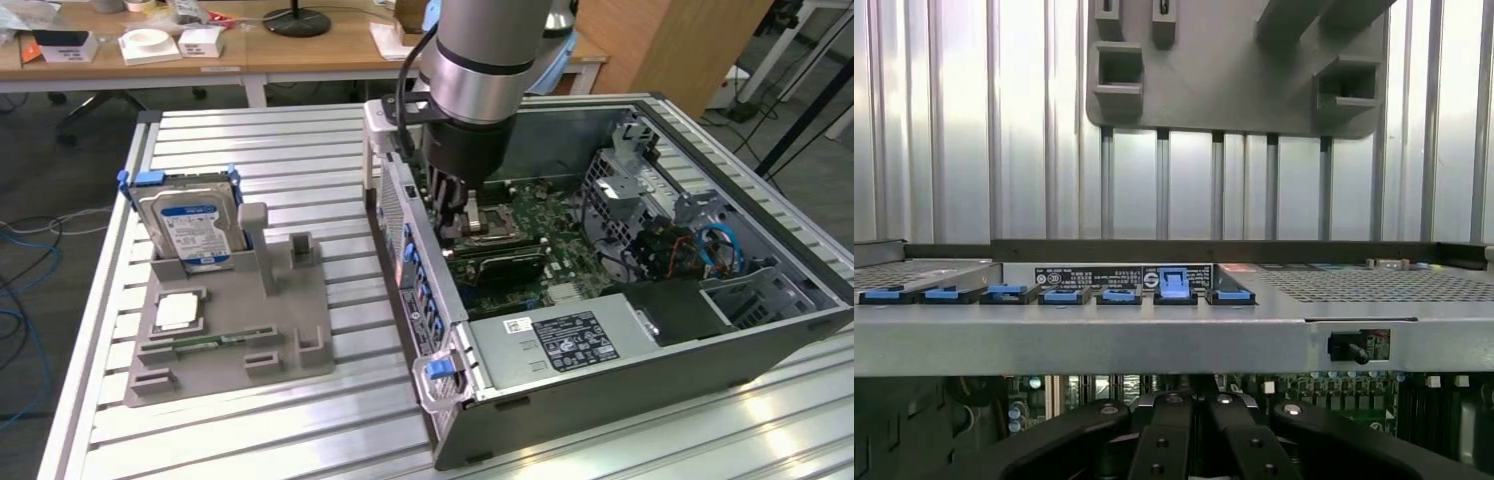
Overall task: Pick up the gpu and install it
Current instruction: 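Press down on the gpu until it lock into place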
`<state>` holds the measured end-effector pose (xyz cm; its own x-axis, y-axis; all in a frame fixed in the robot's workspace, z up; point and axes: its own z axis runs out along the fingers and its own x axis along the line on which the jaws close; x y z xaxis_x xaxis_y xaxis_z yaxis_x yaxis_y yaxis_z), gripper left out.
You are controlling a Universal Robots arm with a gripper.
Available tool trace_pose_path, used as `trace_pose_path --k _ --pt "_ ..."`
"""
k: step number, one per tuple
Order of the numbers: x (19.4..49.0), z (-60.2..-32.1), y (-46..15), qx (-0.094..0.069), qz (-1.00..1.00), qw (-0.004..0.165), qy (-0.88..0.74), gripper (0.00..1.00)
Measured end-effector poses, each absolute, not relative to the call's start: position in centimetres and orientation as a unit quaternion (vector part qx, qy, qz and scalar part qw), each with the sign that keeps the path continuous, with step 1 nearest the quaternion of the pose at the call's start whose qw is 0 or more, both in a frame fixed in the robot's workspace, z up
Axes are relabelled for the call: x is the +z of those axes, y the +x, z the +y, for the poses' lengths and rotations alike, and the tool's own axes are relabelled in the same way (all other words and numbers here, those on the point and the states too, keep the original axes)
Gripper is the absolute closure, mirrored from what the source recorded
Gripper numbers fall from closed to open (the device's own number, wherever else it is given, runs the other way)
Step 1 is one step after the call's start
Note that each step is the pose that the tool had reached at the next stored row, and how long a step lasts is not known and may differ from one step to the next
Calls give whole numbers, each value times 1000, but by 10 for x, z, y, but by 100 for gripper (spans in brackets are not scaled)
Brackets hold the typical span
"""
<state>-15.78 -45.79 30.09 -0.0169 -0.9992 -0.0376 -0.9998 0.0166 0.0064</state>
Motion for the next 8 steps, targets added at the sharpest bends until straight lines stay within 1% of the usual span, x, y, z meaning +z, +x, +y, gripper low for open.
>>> trace_pose_path --k 2,3,4,8 --pt "301 -458 -158 18 713 13 -701 89" --pt "301 -458 -158 22 714 12 -700 89" --pt "301 -458 -158 28 714 6 -700 89" --pt "301 -458 -158 30 714 3 -699 89"
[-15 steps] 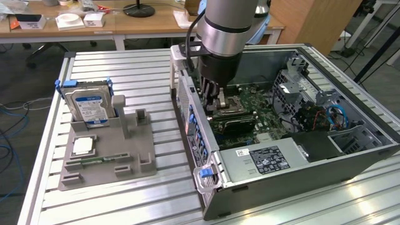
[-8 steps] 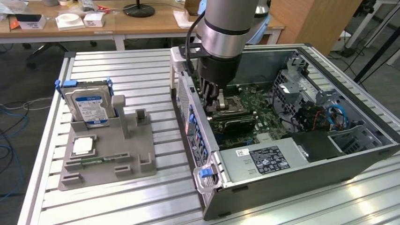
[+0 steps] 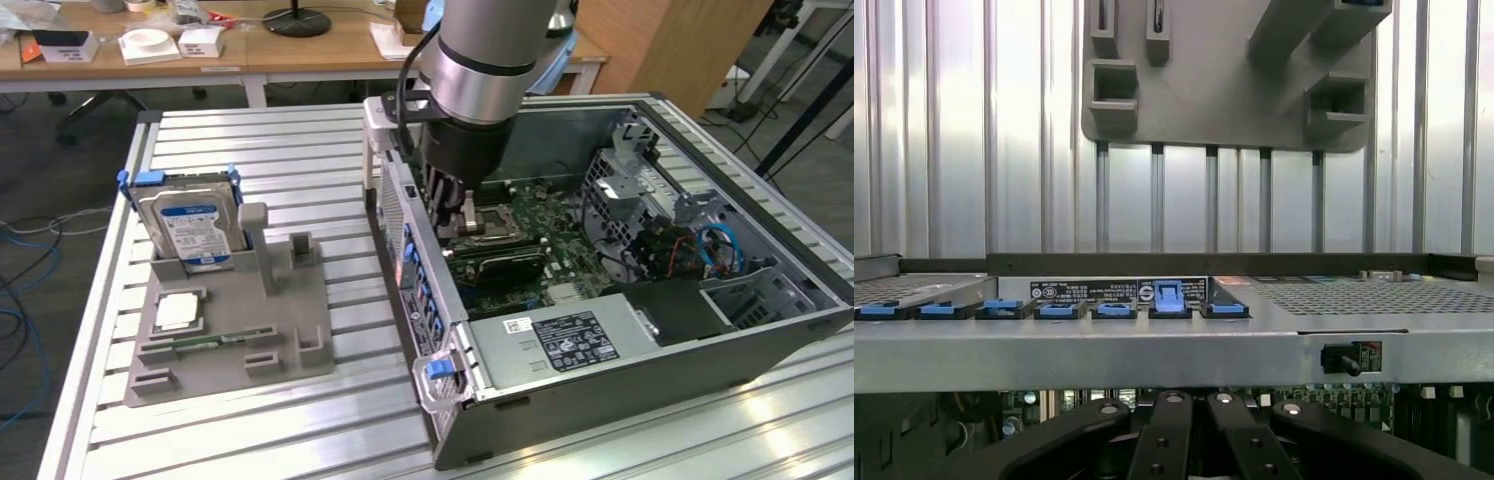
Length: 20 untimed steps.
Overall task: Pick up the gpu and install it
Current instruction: 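Press down on the gpu until it lock into place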
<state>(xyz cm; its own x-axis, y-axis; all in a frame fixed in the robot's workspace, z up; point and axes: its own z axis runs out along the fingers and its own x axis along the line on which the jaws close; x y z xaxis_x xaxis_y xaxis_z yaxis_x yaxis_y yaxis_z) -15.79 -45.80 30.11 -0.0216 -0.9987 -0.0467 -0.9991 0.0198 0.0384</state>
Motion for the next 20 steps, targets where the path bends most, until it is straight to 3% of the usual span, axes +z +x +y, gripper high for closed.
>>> trace_pose_path --k 20 --pt "296 -458 -141 32 714 8 -700 89"
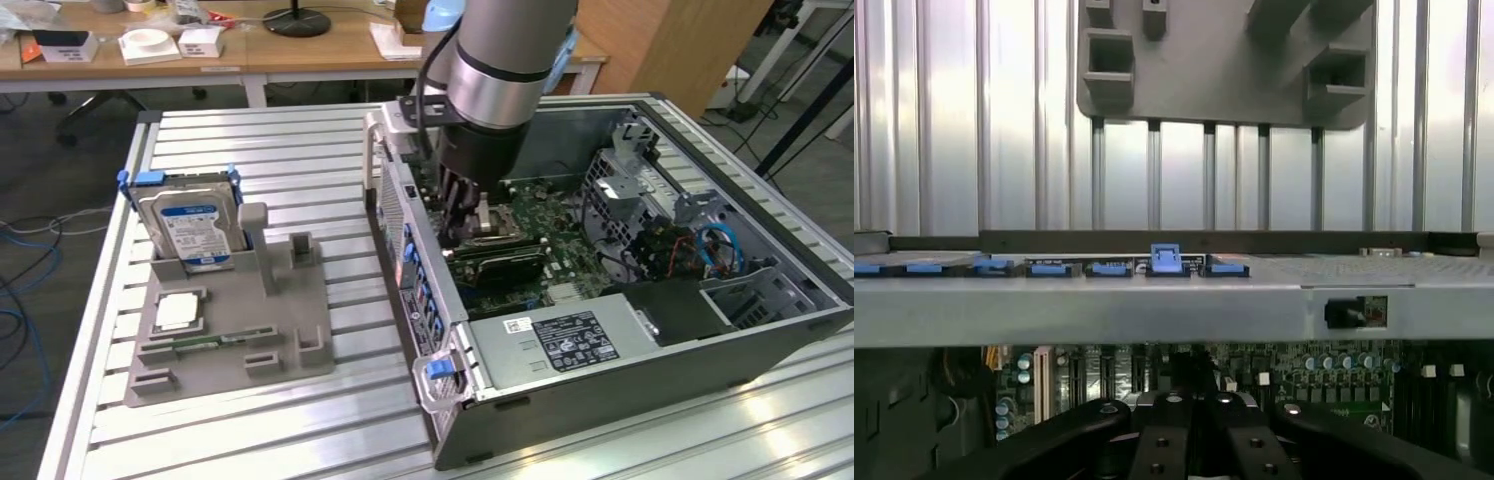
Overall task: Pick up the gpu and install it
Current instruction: 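Press down on the gpu until it lock into place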
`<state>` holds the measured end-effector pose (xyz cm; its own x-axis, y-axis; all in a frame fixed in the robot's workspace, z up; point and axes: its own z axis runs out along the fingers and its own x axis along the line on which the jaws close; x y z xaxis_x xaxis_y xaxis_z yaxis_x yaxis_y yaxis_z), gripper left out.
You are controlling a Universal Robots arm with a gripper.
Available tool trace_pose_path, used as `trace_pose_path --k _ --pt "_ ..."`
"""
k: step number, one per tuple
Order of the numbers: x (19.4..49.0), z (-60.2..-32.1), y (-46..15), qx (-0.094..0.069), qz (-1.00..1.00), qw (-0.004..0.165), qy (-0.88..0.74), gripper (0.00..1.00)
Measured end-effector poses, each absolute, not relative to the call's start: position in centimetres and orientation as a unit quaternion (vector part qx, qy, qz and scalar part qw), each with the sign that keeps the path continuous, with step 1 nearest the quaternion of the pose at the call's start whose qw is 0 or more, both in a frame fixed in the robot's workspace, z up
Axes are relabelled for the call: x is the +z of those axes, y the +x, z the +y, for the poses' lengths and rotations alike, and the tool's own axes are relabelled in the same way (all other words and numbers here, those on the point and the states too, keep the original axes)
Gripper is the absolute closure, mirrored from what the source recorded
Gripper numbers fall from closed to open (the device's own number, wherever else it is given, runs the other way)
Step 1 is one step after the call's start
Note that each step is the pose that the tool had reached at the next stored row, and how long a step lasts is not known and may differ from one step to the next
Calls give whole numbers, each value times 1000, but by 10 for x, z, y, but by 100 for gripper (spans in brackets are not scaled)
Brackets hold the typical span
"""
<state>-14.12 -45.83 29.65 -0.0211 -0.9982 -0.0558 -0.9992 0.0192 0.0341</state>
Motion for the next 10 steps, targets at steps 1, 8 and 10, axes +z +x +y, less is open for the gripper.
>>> trace_pose_path --k 1,8,10 --pt "296 -458 -139 32 714 8 -700 89" --pt "296 -458 -135 33 714 9 -700 89" --pt "296 -458 -135 33 714 9 -700 89"
